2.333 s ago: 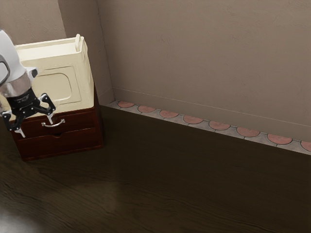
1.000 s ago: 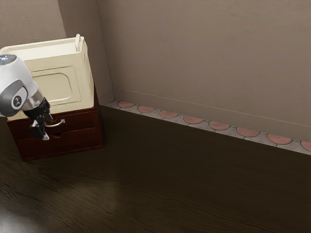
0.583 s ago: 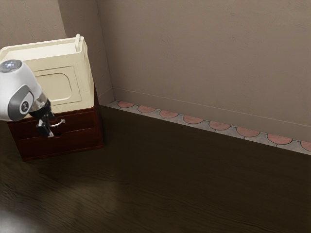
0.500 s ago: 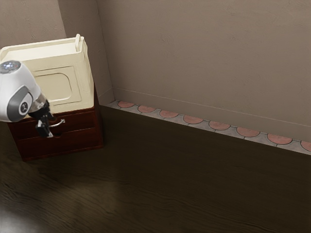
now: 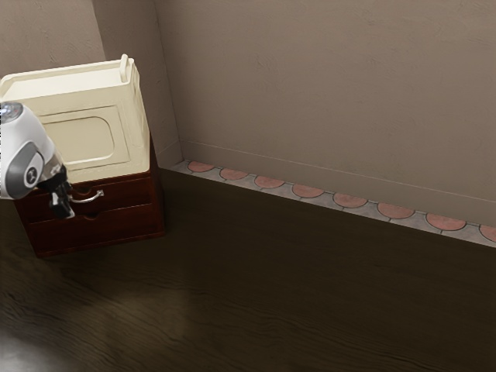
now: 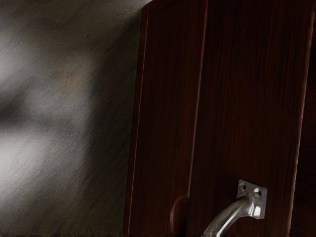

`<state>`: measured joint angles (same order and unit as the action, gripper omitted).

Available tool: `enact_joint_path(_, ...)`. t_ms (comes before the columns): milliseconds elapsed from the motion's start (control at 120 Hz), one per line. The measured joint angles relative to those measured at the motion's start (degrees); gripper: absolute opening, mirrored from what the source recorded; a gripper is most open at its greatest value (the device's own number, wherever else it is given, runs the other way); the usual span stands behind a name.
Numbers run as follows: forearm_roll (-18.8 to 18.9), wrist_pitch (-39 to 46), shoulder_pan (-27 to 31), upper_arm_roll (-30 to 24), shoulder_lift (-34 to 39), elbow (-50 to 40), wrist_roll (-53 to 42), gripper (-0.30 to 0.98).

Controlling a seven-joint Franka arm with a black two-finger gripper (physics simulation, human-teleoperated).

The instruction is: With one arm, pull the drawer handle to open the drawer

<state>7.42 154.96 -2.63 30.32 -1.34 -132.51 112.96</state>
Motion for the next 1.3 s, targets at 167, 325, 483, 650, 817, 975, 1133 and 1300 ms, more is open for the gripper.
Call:
enact_joint_path(167, 0.04, 1.56, -3.35, -0.16, -0.39, 0.04, 0.38, 0.54)
enact_joint_path(325, 0.02, 2.45, -7.87, -0.21, -0.58, 0.04, 0.65, 0.53)
enact_joint_path(483, 0.06, 2.89, -7.89, -0.19, -1.18, 0.09, 0.85, 0.52)
enact_joint_path(650, 0.05, 3.13, -4.79, -0.17, -1.84, 0.57, 1.01, 0.51)
enact_joint_path(817, 0.02, 3.24, -5.51, -0.17, -2.85, 1.09, 1.14, 0.50)
enact_joint_path(975, -0.32, 3.29, -5.59, -0.13, -3.46, 1.09, 1.22, 0.50)
enact_joint_path(1133, -0.43, 3.31, -4.83, -0.10, -3.94, 1.09, 1.28, 0.49)
enact_joint_path(1300, -0.46, 3.32, -4.33, -0.09, -4.21, 1.09, 1.33, 0.49)
